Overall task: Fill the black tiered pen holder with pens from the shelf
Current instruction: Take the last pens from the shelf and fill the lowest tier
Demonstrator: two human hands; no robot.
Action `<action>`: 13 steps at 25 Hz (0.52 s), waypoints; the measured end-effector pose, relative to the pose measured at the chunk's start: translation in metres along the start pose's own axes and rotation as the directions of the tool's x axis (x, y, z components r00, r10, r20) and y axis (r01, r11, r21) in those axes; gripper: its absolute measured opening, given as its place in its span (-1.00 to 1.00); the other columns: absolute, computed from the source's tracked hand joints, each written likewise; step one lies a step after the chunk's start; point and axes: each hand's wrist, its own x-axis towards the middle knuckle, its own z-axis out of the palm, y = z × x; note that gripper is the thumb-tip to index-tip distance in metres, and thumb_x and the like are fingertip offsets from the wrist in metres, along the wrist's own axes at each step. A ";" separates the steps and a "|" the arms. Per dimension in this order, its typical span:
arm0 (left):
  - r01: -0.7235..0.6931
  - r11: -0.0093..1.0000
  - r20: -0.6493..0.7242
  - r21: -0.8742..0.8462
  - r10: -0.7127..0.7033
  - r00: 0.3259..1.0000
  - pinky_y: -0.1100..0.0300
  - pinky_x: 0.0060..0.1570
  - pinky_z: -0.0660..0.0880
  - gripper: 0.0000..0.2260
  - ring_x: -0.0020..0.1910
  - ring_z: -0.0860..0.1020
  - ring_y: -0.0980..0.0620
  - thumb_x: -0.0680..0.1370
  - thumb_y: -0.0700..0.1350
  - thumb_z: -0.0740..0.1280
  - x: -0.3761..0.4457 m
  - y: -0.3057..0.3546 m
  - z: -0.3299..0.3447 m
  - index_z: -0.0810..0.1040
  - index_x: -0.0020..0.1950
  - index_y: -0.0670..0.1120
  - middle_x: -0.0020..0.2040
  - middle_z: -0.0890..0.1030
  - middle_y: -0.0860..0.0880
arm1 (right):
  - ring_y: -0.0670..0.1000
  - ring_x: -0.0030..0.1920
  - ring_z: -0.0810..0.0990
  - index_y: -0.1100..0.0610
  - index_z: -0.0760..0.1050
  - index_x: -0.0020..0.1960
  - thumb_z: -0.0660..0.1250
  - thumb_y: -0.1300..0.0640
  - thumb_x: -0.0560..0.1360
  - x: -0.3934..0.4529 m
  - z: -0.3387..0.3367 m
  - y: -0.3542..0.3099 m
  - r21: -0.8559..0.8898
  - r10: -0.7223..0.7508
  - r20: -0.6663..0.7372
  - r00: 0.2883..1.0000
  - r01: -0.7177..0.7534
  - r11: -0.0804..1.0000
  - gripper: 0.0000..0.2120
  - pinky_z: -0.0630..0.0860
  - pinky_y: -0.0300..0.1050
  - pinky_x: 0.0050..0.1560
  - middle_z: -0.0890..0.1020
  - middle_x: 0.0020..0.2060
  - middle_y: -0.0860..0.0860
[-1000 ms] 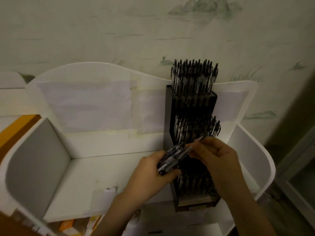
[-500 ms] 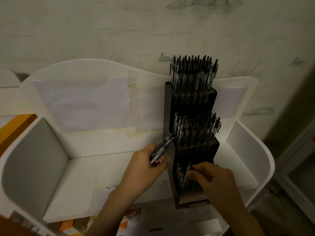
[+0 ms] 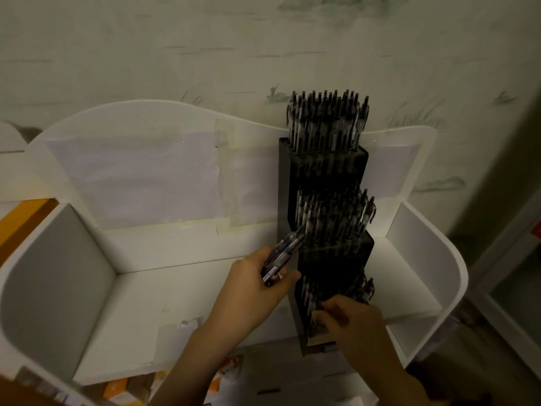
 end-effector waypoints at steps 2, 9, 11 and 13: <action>0.003 1.000 0.003 0.001 -0.003 1.000 0.45 -0.42 0.34 -0.79 -0.44 0.48 0.22 0.48 -0.01 0.46 -0.001 0.000 0.001 0.45 -0.24 0.07 -0.39 0.52 0.20 | -0.22 -0.30 0.62 -0.09 0.60 -0.23 0.52 0.08 0.41 0.002 -0.003 0.000 -0.026 -0.008 0.022 1.000 0.009 1.000 -0.87 0.58 -0.30 -0.21 0.63 -0.36 -0.22; -0.007 1.000 0.057 -0.022 0.008 0.998 0.47 -0.41 0.34 -0.79 -0.40 0.50 0.24 0.49 0.05 0.44 -0.005 0.003 0.001 0.42 -0.24 0.15 -0.34 0.55 0.23 | -0.30 -0.24 0.63 -0.09 0.64 -0.01 0.52 -0.09 0.35 -0.004 -0.025 -0.023 -0.099 -0.042 -0.090 0.995 0.033 0.995 -0.76 0.57 -0.42 -0.11 0.64 -0.28 -0.28; -0.011 0.999 0.100 -0.043 0.016 0.995 0.48 -0.39 0.34 -0.80 -0.38 0.51 0.26 0.50 0.05 0.43 -0.006 0.005 0.003 0.43 -0.23 0.16 -0.33 0.55 0.25 | -0.32 -0.23 0.62 -0.11 0.62 -0.05 0.42 -0.09 0.39 -0.002 -0.035 -0.042 -0.051 -0.141 -0.226 0.964 0.133 0.990 -0.84 0.52 -0.50 -0.18 0.63 -0.30 -0.31; -0.027 0.998 0.125 -0.058 0.034 0.992 0.49 -0.39 0.34 -0.81 -0.37 0.51 0.27 0.50 0.04 0.43 -0.006 0.006 0.007 0.44 -0.23 0.17 -0.31 0.56 0.26 | -0.28 -0.17 0.64 -0.09 0.63 -0.01 0.39 -0.02 0.44 0.004 -0.039 -0.057 0.078 -0.157 -0.261 0.952 0.183 0.980 -0.87 0.52 -0.48 -0.15 0.66 -0.24 -0.28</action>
